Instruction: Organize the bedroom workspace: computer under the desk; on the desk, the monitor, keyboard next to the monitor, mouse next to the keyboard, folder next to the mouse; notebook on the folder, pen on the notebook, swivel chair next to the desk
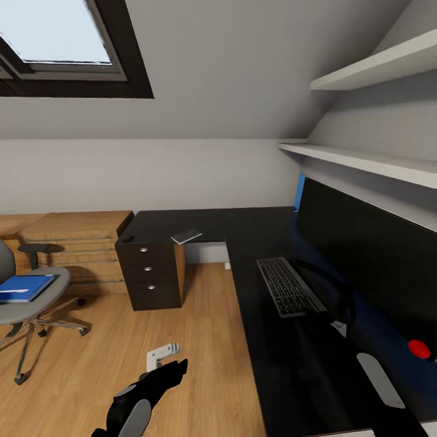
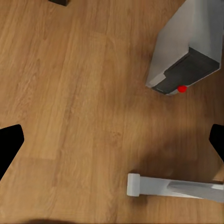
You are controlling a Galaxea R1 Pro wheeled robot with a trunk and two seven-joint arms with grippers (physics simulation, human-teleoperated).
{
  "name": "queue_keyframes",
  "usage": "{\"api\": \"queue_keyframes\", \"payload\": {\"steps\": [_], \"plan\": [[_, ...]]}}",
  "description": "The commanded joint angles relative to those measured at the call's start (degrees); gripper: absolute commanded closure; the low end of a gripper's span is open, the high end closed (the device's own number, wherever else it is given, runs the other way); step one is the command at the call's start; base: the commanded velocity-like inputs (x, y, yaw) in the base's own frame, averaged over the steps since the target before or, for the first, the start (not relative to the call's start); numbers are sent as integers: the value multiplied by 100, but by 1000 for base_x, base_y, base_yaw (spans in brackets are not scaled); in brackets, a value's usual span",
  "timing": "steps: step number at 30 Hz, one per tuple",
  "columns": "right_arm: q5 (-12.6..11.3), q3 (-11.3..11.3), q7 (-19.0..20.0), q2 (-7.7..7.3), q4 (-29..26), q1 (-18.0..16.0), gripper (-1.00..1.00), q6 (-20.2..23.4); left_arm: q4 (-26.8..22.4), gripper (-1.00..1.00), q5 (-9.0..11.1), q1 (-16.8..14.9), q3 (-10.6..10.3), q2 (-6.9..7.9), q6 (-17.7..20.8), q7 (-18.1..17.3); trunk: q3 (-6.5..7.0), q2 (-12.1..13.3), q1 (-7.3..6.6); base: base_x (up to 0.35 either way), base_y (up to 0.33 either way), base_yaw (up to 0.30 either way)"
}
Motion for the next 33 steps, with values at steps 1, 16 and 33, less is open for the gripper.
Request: {"api": "queue_keyframes", "payload": {"steps": [1, 16, 33], "plan": [[-27, -12, 21, 2, 2, -8, 100, 33, -9, -100, 61, -6, 8, 0, 2, 59, -25, -46, 23, 0, 0, 0], [-21, -9, 24, 3, 1, -6, 100, 33, -10, -100, 67, -6, 45, -4, 4, 59, -205, -447, 243, 0, 0, 0], [-20, -4, 21, 3, 1, -5, 100, 31, -27, -100, 67, -6, 45, -2, 5, 59, -366, -808, 440, 0, 0, 0]]}}
